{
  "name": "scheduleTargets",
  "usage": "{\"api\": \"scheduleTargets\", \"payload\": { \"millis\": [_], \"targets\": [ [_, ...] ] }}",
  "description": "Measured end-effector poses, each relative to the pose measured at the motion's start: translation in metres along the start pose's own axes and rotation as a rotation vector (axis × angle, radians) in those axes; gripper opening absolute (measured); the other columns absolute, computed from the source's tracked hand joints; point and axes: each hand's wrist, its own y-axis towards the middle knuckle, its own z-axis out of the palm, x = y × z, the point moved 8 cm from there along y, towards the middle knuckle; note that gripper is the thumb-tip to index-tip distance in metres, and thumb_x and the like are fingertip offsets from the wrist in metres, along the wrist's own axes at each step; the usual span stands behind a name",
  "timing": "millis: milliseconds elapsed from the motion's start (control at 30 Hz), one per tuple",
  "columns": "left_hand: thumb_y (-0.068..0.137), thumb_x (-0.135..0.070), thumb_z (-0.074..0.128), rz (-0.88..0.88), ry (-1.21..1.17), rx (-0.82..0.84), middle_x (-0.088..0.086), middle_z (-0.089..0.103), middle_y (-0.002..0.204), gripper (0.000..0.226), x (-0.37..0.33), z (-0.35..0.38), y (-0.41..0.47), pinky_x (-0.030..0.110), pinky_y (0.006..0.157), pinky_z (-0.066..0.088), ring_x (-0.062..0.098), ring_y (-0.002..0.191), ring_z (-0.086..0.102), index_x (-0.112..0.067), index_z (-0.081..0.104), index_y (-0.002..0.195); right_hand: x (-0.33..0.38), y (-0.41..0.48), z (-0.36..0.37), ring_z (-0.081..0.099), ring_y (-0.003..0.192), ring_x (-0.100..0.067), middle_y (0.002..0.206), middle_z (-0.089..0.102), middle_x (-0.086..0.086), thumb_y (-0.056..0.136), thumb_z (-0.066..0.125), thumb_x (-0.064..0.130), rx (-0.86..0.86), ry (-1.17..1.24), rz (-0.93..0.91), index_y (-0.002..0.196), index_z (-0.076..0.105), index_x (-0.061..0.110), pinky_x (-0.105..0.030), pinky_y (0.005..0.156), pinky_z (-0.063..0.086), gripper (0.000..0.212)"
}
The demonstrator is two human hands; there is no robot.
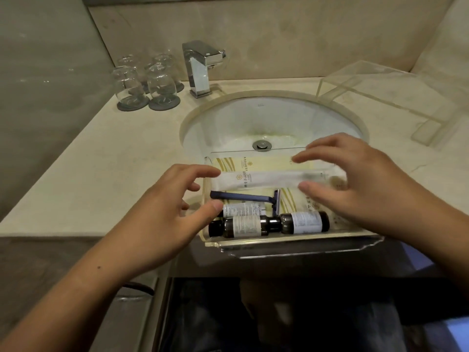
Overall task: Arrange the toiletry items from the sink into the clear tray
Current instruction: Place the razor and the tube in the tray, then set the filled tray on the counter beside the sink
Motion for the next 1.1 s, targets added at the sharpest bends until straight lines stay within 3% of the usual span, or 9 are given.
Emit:
{"api": "scheduleTargets", "payload": {
  "millis": [100, 200, 333, 433, 567, 633, 733, 867, 1100],
  "targets": [
    [0.077, -0.075, 0.053, -0.045, -0.04, -0.045, -0.032, 0.045, 0.133, 0.068, 0.0, 0.009, -0.02, 0.008, 0.086, 0.042, -0.012, 0.12, 0.047, -0.049, 0.045, 0.139, -0.023, -0.017, -0.006, 0.039, 0.14, -0.013, 0.148, 0.042, 0.006, 0.081, 0.065, 0.051, -0.064, 0.016, 0.149, 0.135, 0.054, 0.043, -0.025, 0.108, 0.027, 0.056],
    [0.08, -0.08, 0.046, -0.016, 0.059, -0.061, -0.033, 0.038, 0.146, 0.073, -0.006, 0.017, -0.028, 0.018, 0.103, 0.038, -0.007, 0.134, 0.036, -0.046, 0.044, 0.145, -0.039, -0.032, -0.001, 0.036, 0.143, -0.012, 0.154, 0.038, 0.006, 0.08, 0.066, 0.05, -0.047, 0.104, 0.262, 0.143, 0.045, 0.042, -0.027, 0.113, 0.028, 0.067],
    [0.081, -0.077, 0.042, -0.012, 0.154, -0.068, -0.032, 0.046, 0.134, 0.066, -0.012, 0.019, -0.024, 0.002, 0.096, 0.026, -0.004, 0.128, 0.033, -0.045, 0.052, 0.137, -0.042, -0.042, 0.006, 0.042, 0.139, -0.012, 0.152, 0.041, 0.009, 0.08, 0.066, 0.053, -0.04, 0.191, 0.287, 0.146, 0.039, 0.044, -0.034, 0.114, 0.035, 0.071],
    [0.081, -0.075, 0.048, -0.053, 0.131, -0.062, -0.032, 0.044, 0.13, 0.064, -0.014, 0.02, -0.027, 0.009, 0.095, 0.032, -0.002, 0.128, 0.034, -0.047, 0.049, 0.138, -0.047, -0.046, 0.004, 0.047, 0.135, -0.013, 0.151, 0.044, 0.008, 0.08, 0.067, 0.054, -0.054, 0.25, 0.321, 0.145, 0.038, 0.046, -0.035, 0.108, 0.039, 0.072],
    [0.076, -0.081, 0.055, -0.088, 0.082, -0.08, -0.024, 0.035, 0.151, 0.081, -0.014, 0.022, -0.034, 0.03, 0.108, 0.041, 0.005, 0.136, 0.041, -0.045, 0.039, 0.147, -0.049, -0.046, 0.008, 0.048, 0.137, -0.015, 0.151, 0.046, 0.006, 0.078, 0.067, 0.056, -0.038, 0.286, 0.339, 0.146, 0.037, 0.046, -0.041, 0.113, 0.039, 0.075],
    [0.069, -0.078, 0.062, -0.138, 0.035, -0.061, -0.021, 0.031, 0.158, 0.094, -0.015, 0.027, -0.036, 0.024, 0.106, 0.039, 0.0, 0.133, 0.043, -0.046, 0.032, 0.152, -0.051, -0.047, 0.01, 0.047, 0.137, -0.015, 0.15, 0.047, 0.007, 0.077, 0.067, 0.057, -0.035, 0.291, 0.349, 0.146, 0.037, 0.045, -0.043, 0.114, 0.039, 0.076],
    [0.064, -0.069, 0.073, -0.172, -0.007, -0.049, -0.015, 0.044, 0.151, 0.103, -0.018, 0.034, -0.036, 0.02, 0.097, 0.037, -0.002, 0.125, 0.045, -0.046, 0.028, 0.154, -0.051, -0.047, 0.011, 0.051, 0.133, -0.014, 0.146, 0.05, 0.011, 0.076, 0.068, 0.058, -0.028, 0.32, 0.359, 0.144, 0.039, 0.047, -0.043, 0.113, 0.041, 0.075],
    [0.064, -0.065, 0.078, -0.158, -0.033, -0.072, -0.015, 0.049, 0.147, 0.102, -0.016, 0.036, -0.036, 0.026, 0.1, 0.041, 0.005, 0.13, 0.049, -0.051, 0.028, 0.152, -0.051, -0.049, 0.01, 0.056, 0.125, -0.009, 0.122, 0.049, 0.021, 0.075, 0.074, 0.05, -0.074, 0.436, 0.366, 0.137, 0.048, 0.048, -0.038, 0.108, 0.045, 0.067],
    [0.061, -0.077, 0.067, -0.153, -0.107, -0.015, -0.016, 0.05, 0.147, 0.095, -0.02, 0.04, 0.006, 0.031, 0.104, 0.043, 0.004, 0.133, 0.049, -0.057, 0.032, 0.147, -0.067, -0.053, -0.006, 0.054, 0.126, -0.004, 0.123, 0.048, 0.021, 0.082, 0.076, 0.039, -0.226, 0.589, 0.4, 0.132, 0.057, 0.043, -0.017, 0.085, 0.044, 0.054]
  ]
}}
